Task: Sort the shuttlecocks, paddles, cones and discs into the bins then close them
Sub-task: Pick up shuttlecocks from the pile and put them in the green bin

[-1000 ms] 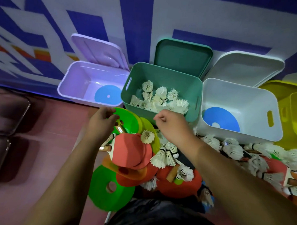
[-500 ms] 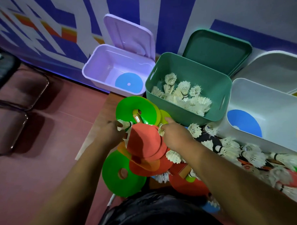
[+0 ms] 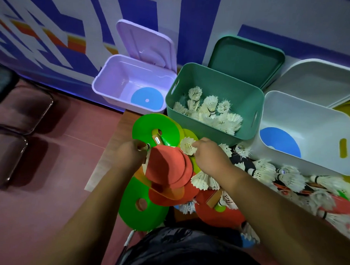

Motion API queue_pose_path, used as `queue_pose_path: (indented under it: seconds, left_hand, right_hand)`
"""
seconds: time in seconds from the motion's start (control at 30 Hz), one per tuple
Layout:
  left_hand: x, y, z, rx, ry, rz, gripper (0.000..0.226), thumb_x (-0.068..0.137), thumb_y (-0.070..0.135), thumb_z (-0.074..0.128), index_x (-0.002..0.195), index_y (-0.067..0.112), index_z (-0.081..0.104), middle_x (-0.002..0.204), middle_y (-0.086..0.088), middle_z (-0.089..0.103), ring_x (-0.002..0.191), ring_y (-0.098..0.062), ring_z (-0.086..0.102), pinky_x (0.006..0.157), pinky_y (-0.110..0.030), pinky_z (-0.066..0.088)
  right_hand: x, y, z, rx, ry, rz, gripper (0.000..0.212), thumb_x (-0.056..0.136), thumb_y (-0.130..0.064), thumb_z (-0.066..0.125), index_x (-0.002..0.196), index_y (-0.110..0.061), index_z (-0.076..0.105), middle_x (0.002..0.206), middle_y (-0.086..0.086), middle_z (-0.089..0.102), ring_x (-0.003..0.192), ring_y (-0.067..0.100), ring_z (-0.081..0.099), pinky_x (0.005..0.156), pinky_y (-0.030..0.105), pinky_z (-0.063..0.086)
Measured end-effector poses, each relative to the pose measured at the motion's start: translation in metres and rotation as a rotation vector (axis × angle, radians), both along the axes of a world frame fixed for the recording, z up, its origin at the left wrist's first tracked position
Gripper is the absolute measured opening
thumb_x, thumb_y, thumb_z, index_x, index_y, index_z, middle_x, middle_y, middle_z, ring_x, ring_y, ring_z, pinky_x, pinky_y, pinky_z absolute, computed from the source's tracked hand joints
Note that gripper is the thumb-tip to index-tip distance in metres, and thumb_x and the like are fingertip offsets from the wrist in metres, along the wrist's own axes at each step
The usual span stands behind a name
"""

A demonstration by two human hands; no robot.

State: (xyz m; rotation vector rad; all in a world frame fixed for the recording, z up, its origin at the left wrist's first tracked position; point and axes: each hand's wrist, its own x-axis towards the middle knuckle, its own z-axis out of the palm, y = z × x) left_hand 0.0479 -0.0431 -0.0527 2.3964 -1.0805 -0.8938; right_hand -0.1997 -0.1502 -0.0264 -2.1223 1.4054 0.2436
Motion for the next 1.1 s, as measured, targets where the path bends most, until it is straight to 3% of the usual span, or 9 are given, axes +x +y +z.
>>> queue_pose_path:
  seconds: [0.03, 0.1, 0.2, 0.27, 0.5, 0.63, 0.73, 0.9, 1.1]
  left_hand:
    - [-0.002, -0.002, 0.007, -0.024, -0.003, 0.019, 0.013, 0.095, 0.022, 0.070, 0.107, 0.018, 0.074, 0.092, 0.003, 0.074, 0.069, 0.001, 0.068, 0.057, -0.016, 0.048]
    - [-0.011, -0.008, 0.026, -0.088, -0.005, 0.032, 0.012, 0.093, 0.015, 0.069, 0.100, 0.023, 0.073, 0.084, 0.011, 0.069, 0.057, 0.007, 0.062, 0.049, -0.012, 0.046]
    - [-0.027, -0.023, 0.067, -0.232, -0.007, -0.019, 0.015, 0.089, 0.017, 0.070, 0.094, 0.030, 0.074, 0.082, 0.016, 0.068, 0.067, -0.001, 0.065, 0.053, -0.017, 0.046]
    - [-0.040, -0.037, 0.095, -0.321, 0.011, -0.061, 0.008, 0.085, 0.027, 0.073, 0.090, 0.033, 0.073, 0.085, 0.015, 0.070, 0.075, -0.005, 0.065, 0.060, -0.023, 0.044]
    - [-0.071, -0.116, 0.147, -0.538, -0.247, -0.317, 0.021, 0.088, 0.016, 0.064, 0.102, 0.026, 0.076, 0.099, -0.001, 0.071, 0.090, -0.024, 0.065, 0.082, -0.036, 0.052]
    - [-0.074, -0.177, 0.138, -0.470, -0.394, -0.401, 0.029, 0.086, 0.008, 0.058, 0.100, 0.025, 0.077, 0.103, -0.009, 0.070, 0.097, -0.036, 0.064, 0.077, -0.042, 0.054]
    - [-0.074, -0.200, 0.124, -0.302, -0.465, -0.477, 0.042, 0.084, 0.002, 0.062, 0.114, 0.027, 0.077, 0.119, -0.015, 0.065, 0.109, -0.043, 0.060, 0.088, -0.048, 0.056]
    - [-0.079, -0.187, 0.104, -0.251, -0.371, -0.438, 0.042, 0.083, 0.006, 0.059, 0.116, 0.025, 0.077, 0.118, -0.015, 0.071, 0.107, -0.041, 0.063, 0.090, -0.043, 0.055]
    - [-0.078, -0.139, 0.094, -0.296, -0.251, -0.401, 0.020, 0.092, 0.015, 0.063, 0.103, 0.016, 0.079, 0.106, -0.010, 0.076, 0.102, -0.034, 0.067, 0.081, -0.033, 0.048]
  right_hand:
    - [-0.004, 0.000, 0.003, -0.006, -0.034, -0.021, 0.049, 0.097, -0.002, 0.051, 0.143, -0.012, 0.064, 0.140, 0.008, 0.057, 0.118, 0.033, 0.064, 0.099, 0.044, 0.055]
    - [-0.013, 0.002, 0.009, -0.004, -0.112, -0.081, 0.050, 0.098, 0.001, 0.050, 0.143, -0.014, 0.066, 0.142, 0.005, 0.058, 0.120, 0.030, 0.064, 0.102, 0.038, 0.053]
    - [-0.027, 0.004, 0.017, 0.030, -0.225, -0.165, 0.048, 0.098, 0.003, 0.049, 0.138, -0.014, 0.070, 0.137, 0.002, 0.061, 0.116, 0.024, 0.065, 0.096, 0.027, 0.050]
    - [-0.035, 0.006, 0.023, 0.047, -0.298, -0.219, 0.048, 0.098, 0.003, 0.047, 0.134, -0.016, 0.072, 0.132, -0.002, 0.062, 0.108, 0.021, 0.068, 0.092, 0.029, 0.053]
    - [-0.062, 0.006, 0.049, 0.003, -0.446, -0.308, 0.042, 0.105, -0.005, 0.045, 0.129, -0.022, 0.075, 0.127, -0.010, 0.063, 0.089, 0.004, 0.066, 0.071, 0.012, 0.044]
    - [-0.079, 0.007, 0.059, 0.034, -0.476, -0.353, 0.039, 0.107, -0.008, 0.047, 0.133, -0.021, 0.073, 0.128, -0.011, 0.062, 0.094, 0.010, 0.070, 0.075, 0.014, 0.046]
    - [-0.086, 0.009, 0.066, 0.034, -0.497, -0.387, 0.038, 0.108, -0.009, 0.047, 0.133, -0.022, 0.073, 0.125, -0.011, 0.062, 0.095, 0.012, 0.069, 0.075, 0.012, 0.044]
    - [-0.094, -0.001, 0.084, 0.082, -0.623, -0.616, 0.036, 0.109, -0.012, 0.047, 0.129, -0.030, 0.071, 0.098, 0.004, 0.073, 0.051, 0.001, 0.058, 0.046, 0.017, 0.043]
    - [-0.083, -0.039, 0.093, -0.015, -0.642, -0.792, 0.043, 0.104, -0.011, 0.046, 0.135, -0.032, 0.069, 0.115, 0.004, 0.072, 0.052, -0.005, 0.062, 0.050, 0.017, 0.048]
